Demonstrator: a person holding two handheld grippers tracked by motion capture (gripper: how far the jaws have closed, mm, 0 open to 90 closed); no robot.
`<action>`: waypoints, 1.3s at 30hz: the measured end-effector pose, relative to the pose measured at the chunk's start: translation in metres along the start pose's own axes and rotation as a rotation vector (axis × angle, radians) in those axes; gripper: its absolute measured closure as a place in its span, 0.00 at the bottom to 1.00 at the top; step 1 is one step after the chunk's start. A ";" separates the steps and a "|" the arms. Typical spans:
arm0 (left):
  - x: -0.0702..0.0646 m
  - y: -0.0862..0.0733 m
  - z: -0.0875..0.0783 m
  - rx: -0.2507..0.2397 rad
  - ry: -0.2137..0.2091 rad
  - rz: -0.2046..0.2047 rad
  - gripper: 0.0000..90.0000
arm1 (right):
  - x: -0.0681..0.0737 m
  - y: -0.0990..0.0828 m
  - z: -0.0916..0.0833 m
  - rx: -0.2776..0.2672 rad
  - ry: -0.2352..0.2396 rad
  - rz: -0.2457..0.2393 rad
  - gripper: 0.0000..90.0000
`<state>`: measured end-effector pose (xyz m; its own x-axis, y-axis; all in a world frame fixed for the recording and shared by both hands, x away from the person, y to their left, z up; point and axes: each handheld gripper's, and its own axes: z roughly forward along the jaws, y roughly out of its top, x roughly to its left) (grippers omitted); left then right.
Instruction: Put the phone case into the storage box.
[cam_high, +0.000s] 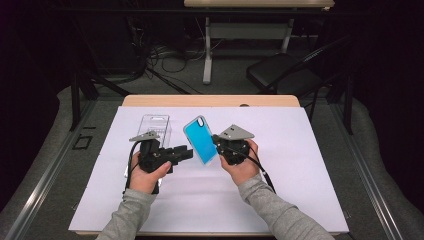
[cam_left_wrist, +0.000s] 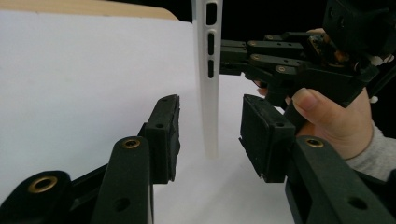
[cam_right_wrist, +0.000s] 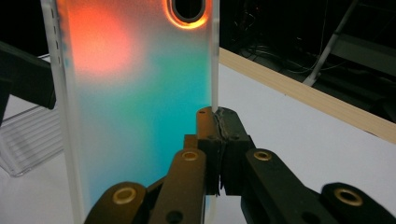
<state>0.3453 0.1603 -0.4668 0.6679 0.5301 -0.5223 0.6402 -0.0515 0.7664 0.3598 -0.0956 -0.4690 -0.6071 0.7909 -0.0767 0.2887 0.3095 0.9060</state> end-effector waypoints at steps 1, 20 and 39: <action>0.000 0.000 0.001 0.007 -0.008 -0.005 0.64 | 0.001 0.000 0.000 -0.001 0.002 0.000 0.99; 0.000 -0.003 0.006 0.010 0.016 -0.023 0.74 | 0.008 -0.001 0.001 0.000 0.022 -0.022 0.99; 0.002 -0.004 0.006 0.013 0.022 -0.044 0.86 | 0.012 -0.002 0.003 0.003 0.036 -0.035 0.99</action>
<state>0.3457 0.1564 -0.4733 0.6305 0.5507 -0.5471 0.6738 -0.0383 0.7380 0.3539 -0.0852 -0.4732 -0.6434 0.7598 -0.0936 0.2688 0.3386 0.9017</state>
